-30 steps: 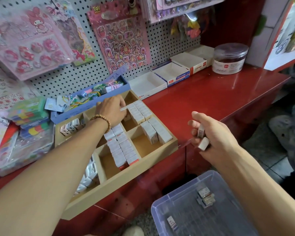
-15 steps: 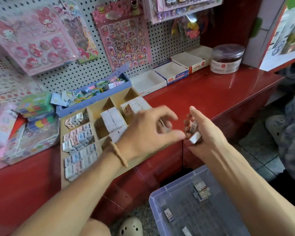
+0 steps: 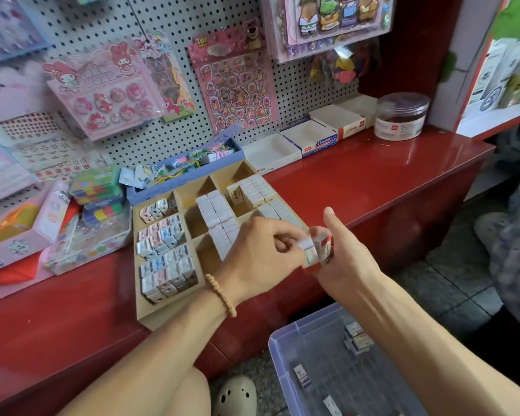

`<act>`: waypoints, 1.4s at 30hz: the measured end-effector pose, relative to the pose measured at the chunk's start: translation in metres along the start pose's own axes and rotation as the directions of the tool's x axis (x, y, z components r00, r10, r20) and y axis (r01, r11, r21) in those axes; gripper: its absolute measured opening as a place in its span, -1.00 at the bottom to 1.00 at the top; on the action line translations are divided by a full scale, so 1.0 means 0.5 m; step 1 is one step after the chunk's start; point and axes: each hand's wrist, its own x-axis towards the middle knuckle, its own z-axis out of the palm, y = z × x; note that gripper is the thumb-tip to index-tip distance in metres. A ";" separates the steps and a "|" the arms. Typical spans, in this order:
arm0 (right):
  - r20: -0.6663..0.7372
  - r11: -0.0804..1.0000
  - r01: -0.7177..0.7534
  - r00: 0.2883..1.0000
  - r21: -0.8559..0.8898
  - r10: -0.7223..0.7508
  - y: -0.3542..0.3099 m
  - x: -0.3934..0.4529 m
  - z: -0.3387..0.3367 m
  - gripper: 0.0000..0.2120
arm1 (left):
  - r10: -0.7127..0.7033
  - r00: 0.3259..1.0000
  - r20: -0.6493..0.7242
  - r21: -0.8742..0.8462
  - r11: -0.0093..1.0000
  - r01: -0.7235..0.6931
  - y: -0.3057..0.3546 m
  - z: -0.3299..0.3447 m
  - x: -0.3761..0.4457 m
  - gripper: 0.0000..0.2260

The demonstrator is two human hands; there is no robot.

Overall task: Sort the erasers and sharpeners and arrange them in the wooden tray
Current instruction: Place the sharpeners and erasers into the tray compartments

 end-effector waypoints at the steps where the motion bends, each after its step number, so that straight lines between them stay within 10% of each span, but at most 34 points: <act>1: -0.007 0.999 -0.024 1.000 0.026 0.024 0.001 -0.005 -0.002 -0.59 | -0.052 0.998 -0.020 -0.054 0.997 0.050 -0.004 -0.012 -0.003 -0.91; 11: 0.085 0.984 0.044 0.996 -0.173 -0.030 0.012 -0.040 -0.005 -0.72 | -0.340 0.928 -0.150 -0.159 0.935 0.317 -0.077 -0.149 -0.043 -0.89; 36: 0.189 0.894 0.203 0.972 -0.398 -0.136 0.025 -0.064 -0.002 -0.85 | 0.122 0.965 -0.233 0.433 0.902 -0.009 -0.148 -0.094 -0.068 -0.87; 42: 0.211 0.905 0.208 0.968 -0.370 -0.136 0.023 -0.068 0.000 -0.86 | -0.157 0.963 -0.219 0.045 0.984 0.171 -0.177 -0.098 -0.067 -0.89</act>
